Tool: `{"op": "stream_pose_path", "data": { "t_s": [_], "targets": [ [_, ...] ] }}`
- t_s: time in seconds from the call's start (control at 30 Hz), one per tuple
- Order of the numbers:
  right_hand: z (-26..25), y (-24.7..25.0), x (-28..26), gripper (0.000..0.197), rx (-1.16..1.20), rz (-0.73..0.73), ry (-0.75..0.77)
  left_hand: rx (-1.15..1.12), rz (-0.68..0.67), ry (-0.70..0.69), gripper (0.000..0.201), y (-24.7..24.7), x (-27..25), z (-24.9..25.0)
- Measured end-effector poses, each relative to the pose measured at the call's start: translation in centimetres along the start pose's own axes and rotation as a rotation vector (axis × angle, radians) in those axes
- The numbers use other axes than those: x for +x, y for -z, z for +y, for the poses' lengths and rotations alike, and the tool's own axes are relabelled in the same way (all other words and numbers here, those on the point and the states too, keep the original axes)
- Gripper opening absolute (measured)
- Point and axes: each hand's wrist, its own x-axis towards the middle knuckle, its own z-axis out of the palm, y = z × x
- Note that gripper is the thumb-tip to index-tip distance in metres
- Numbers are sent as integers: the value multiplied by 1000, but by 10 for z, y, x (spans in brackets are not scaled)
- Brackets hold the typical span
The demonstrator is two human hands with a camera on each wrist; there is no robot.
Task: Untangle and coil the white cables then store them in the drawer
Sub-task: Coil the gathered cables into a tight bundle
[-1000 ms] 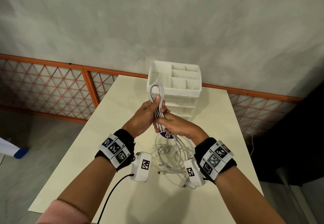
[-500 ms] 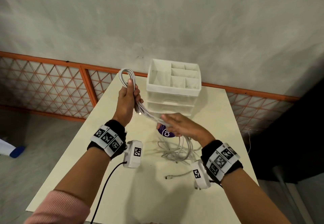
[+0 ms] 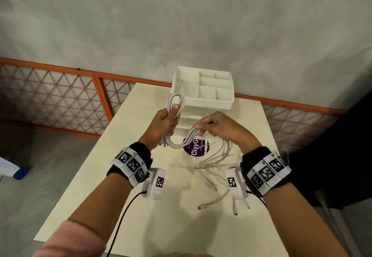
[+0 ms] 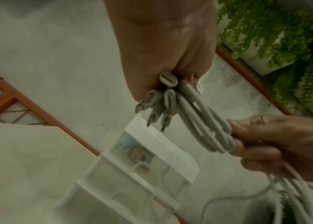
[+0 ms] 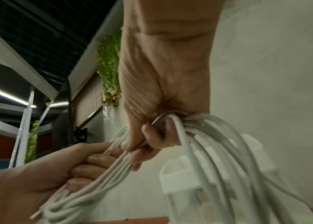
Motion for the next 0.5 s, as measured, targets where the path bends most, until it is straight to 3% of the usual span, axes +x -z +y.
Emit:
{"op": "stream_pose_path", "data": {
  "t_s": [0.23, 0.37, 0.5],
  "targets": [
    [-21, -4, 7, 9, 65, 160, 115, 37, 37, -61, 41, -23, 2, 13],
    [-26, -2, 3, 8, 157, 130, 153, 87, 72, -92, 48, -22, 5, 11],
    [-30, 0, 3, 7, 185, 122, 178, 134, 24, -105, 49, -24, 2, 14]
  ]
}}
